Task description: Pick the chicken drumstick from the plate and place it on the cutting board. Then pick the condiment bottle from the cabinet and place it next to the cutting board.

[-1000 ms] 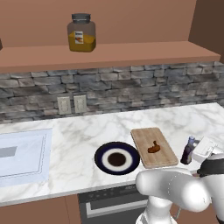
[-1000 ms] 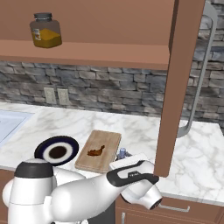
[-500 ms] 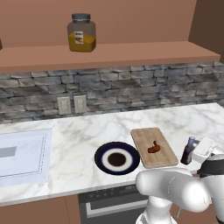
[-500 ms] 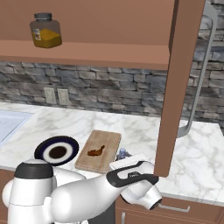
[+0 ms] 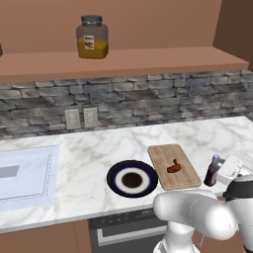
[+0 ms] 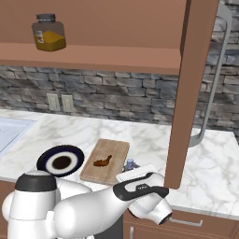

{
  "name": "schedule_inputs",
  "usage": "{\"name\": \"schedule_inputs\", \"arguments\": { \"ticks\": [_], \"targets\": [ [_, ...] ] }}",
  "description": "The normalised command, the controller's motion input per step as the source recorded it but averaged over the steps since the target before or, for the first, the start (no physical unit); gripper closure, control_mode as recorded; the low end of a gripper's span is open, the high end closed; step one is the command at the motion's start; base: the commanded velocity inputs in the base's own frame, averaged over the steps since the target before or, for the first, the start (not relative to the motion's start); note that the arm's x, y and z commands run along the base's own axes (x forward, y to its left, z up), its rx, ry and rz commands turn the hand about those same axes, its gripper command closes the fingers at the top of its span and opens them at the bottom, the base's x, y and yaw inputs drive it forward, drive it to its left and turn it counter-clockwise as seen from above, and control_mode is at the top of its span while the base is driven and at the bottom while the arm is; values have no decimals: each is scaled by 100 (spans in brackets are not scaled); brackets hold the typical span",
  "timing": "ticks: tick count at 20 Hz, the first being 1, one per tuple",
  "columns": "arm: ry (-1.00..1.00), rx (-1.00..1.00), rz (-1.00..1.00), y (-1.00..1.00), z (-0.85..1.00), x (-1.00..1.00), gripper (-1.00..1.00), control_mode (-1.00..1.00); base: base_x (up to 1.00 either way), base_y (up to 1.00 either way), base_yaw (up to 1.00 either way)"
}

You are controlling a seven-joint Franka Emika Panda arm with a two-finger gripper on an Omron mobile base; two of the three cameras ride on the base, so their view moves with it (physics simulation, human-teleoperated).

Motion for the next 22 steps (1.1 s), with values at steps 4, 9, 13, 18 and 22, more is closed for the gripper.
{"name": "schedule_inputs", "arguments": {
  "ticks": [4,9,13,18,22],
  "targets": [
    [-1,-1,0,5,-20,-4,100,-100,0,0,0],
    [-1,-1,0,5,-19,-5,100,-100,0,0,0],
    [-2,-1,0,5,-19,-5,100,-100,0,0,0],
    [-1,-1,0,3,-19,-3,100,-100,0,0,0],
    [0,-1,0,2,-15,-1,100,-100,0,0,0]
  ]
}}
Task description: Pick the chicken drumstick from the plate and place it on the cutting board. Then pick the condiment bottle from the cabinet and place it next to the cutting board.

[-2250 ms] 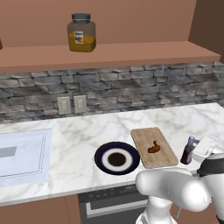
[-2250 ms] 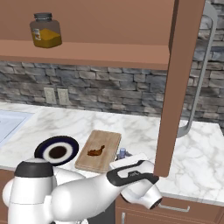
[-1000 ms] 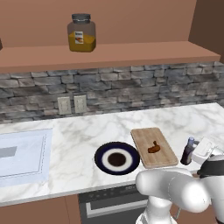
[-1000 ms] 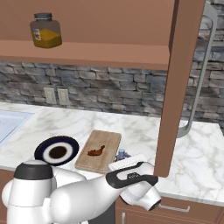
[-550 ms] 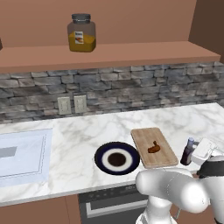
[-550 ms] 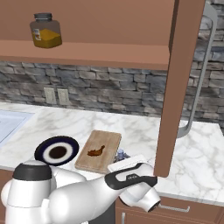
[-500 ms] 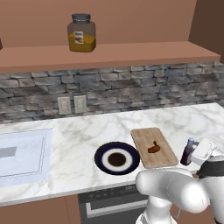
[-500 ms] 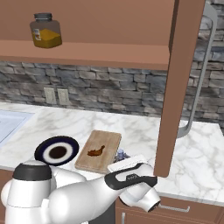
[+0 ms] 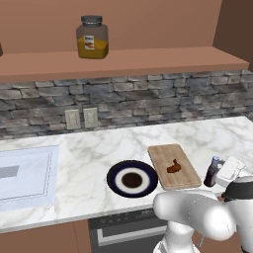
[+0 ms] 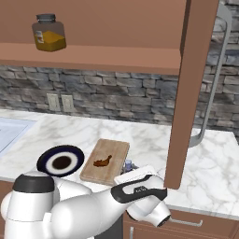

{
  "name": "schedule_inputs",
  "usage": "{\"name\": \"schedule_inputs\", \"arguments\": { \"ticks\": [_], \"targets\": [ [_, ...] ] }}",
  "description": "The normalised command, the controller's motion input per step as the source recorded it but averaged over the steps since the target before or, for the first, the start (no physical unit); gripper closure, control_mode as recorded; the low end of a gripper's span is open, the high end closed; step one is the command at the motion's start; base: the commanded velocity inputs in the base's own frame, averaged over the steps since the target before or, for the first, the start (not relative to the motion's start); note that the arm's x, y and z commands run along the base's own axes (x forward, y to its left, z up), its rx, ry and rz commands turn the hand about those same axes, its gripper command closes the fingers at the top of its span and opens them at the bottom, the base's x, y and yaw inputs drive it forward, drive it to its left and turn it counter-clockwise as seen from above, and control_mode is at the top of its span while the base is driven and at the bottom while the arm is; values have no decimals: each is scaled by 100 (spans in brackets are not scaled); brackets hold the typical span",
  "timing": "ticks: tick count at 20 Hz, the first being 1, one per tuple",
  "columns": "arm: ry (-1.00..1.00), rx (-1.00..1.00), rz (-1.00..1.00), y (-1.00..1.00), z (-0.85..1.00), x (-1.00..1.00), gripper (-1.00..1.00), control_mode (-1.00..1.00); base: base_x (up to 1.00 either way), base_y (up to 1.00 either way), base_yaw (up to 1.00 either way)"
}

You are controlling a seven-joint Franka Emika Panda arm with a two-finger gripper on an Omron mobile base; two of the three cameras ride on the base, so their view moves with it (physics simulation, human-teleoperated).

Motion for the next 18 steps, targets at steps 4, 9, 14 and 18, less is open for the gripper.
{"name": "schedule_inputs", "arguments": {
  "ticks": [4,9,14,18],
  "targets": [
    [0,-1,0,1,-13,-1,100,-100,0,0,0],
    [0,0,0,0,-11,-1,-100,-100,0,0,0],
    [0,0,0,0,-9,-4,-100,-100,0,0,0],
    [0,0,0,0,-8,-6,-100,-100,0,0,0]
  ]
}}
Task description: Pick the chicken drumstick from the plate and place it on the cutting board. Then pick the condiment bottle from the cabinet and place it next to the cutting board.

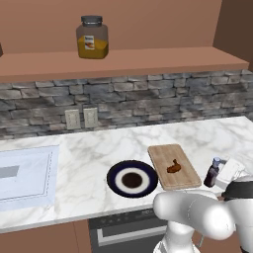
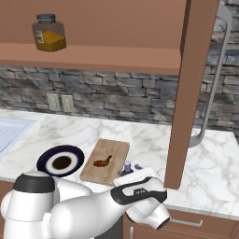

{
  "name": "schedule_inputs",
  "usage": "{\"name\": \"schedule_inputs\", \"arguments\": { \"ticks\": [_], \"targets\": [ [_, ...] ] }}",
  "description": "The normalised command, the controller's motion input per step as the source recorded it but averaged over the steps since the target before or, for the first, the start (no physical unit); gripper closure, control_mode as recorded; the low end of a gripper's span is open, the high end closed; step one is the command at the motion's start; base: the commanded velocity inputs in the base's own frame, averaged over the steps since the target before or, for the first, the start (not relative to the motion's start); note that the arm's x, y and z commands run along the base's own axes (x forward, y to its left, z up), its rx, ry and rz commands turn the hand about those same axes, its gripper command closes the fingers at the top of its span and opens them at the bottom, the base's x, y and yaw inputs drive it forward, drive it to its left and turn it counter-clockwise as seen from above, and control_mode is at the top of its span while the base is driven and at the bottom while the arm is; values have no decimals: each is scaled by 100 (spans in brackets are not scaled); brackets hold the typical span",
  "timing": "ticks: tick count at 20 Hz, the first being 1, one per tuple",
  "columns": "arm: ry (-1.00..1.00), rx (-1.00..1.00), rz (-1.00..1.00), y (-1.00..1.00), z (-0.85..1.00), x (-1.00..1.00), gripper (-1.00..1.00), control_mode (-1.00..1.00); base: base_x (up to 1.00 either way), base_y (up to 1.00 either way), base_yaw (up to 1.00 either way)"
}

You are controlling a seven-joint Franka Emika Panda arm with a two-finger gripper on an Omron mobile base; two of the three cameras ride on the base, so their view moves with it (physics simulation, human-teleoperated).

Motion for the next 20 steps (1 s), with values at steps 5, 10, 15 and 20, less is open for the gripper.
{"name": "schedule_inputs", "arguments": {
  "ticks": [5,10,15,20],
  "targets": [
    [0,0,0,0,-3,-8,-100,-100,0,0,0],
    [0,0,0,0,5,-11,-100,-100,0,0,0],
    [0,0,0,0,32,-4,-100,-100,0,0,0],
    [-1,0,-1,0,46,-6,-100,-100,0,0,0]
  ]
}}
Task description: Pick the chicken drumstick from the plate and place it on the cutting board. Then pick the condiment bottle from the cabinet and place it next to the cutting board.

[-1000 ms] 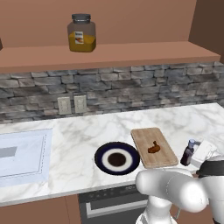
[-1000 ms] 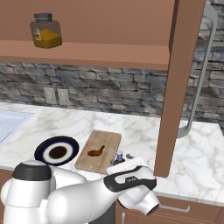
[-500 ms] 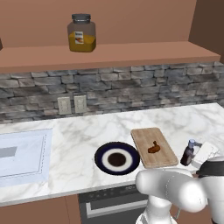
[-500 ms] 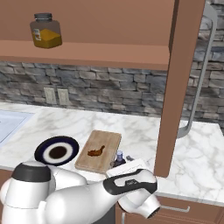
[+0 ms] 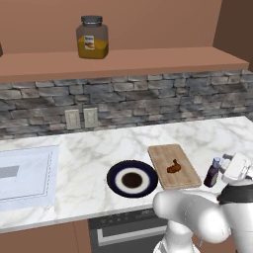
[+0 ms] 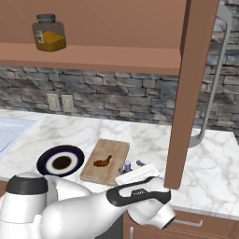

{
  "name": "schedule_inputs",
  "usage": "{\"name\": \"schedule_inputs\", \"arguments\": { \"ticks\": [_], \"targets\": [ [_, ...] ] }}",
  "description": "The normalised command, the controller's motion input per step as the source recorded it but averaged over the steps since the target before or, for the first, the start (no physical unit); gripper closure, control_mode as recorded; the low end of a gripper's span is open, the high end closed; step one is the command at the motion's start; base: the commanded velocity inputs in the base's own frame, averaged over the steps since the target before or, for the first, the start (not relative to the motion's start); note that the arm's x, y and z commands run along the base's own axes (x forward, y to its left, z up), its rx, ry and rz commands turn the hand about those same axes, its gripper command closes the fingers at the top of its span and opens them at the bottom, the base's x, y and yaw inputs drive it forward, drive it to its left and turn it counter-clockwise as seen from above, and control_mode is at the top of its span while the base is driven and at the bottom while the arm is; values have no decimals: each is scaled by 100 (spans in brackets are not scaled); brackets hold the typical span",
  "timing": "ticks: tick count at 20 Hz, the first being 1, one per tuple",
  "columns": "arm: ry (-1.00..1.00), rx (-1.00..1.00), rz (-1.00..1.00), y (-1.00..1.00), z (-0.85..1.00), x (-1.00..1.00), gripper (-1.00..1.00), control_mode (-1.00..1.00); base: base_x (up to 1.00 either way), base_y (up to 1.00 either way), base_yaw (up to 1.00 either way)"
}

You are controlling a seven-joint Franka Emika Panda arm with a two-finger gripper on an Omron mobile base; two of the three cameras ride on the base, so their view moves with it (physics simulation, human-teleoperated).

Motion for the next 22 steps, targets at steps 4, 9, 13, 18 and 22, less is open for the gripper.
{"name": "schedule_inputs", "arguments": {
  "ticks": [4,9,13,18,22],
  "targets": [
    [-2,0,-2,0,44,-12,-100,-100,0,0,0],
    [-8,0,-1,1,11,-25,-100,-100,0,0,0],
    [-15,0,0,6,0,-31,-100,-100,0,0,0],
    [-12,-2,-2,11,17,-27,-100,-100,0,0,0],
    [-3,-8,-5,13,33,-22,-100,-100,0,0,0]
  ]
}}
